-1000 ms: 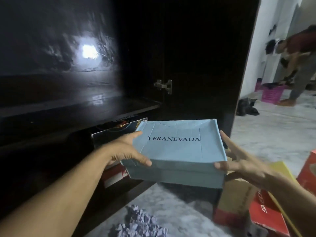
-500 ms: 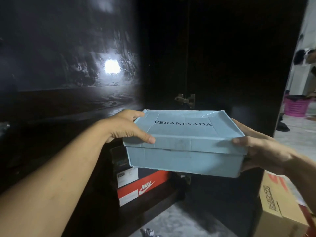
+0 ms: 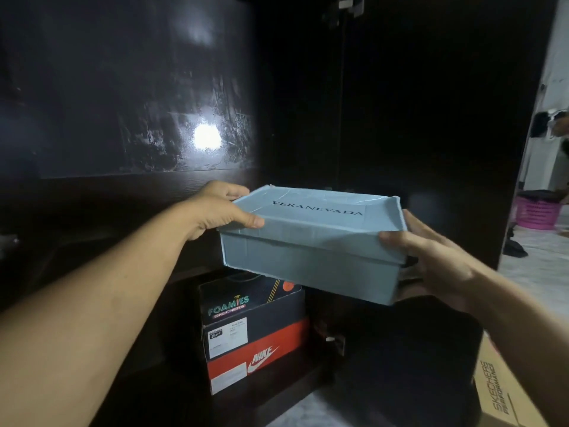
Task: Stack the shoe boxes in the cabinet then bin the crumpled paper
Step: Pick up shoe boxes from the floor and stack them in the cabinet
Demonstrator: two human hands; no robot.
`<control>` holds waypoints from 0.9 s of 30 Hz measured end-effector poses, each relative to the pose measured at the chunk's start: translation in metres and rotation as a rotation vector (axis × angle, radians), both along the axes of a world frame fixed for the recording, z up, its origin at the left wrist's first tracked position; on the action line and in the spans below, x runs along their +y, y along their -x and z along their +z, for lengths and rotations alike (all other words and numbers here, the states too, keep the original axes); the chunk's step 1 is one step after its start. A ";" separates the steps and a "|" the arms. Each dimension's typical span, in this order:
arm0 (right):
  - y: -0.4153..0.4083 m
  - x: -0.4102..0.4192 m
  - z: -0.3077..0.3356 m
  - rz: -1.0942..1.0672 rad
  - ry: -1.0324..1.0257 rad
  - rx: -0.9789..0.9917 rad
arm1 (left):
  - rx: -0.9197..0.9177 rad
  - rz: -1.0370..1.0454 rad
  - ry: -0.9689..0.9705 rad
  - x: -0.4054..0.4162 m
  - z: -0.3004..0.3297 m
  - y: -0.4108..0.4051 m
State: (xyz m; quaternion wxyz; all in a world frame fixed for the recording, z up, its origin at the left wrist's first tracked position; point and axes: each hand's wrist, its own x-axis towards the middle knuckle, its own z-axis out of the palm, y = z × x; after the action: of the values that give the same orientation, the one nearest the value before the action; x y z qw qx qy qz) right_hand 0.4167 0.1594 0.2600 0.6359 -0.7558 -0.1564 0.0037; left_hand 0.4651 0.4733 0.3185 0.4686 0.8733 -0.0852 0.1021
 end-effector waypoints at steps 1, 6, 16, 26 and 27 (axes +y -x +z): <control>-0.006 0.008 0.000 -0.036 0.014 -0.014 | -0.008 0.068 0.006 0.002 -0.009 -0.010; -0.029 0.055 -0.011 -0.139 -0.081 0.022 | -0.071 0.539 0.013 0.000 -0.049 -0.045; -0.084 0.096 -0.024 -0.313 0.526 -0.349 | 0.004 0.215 0.387 -0.030 -0.059 -0.035; -0.131 0.109 -0.002 -0.167 0.947 -0.385 | -0.136 0.342 0.148 -0.022 -0.059 -0.068; -0.135 0.110 0.000 -0.167 0.977 -0.391 | -0.144 0.353 0.116 -0.021 -0.058 -0.071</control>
State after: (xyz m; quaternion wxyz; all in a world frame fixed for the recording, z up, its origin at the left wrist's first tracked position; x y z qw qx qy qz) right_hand 0.5512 0.2696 0.2601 0.1668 -0.9603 -0.1914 -0.1154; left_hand 0.5360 0.4526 0.2602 0.4856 0.8368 0.0417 0.2495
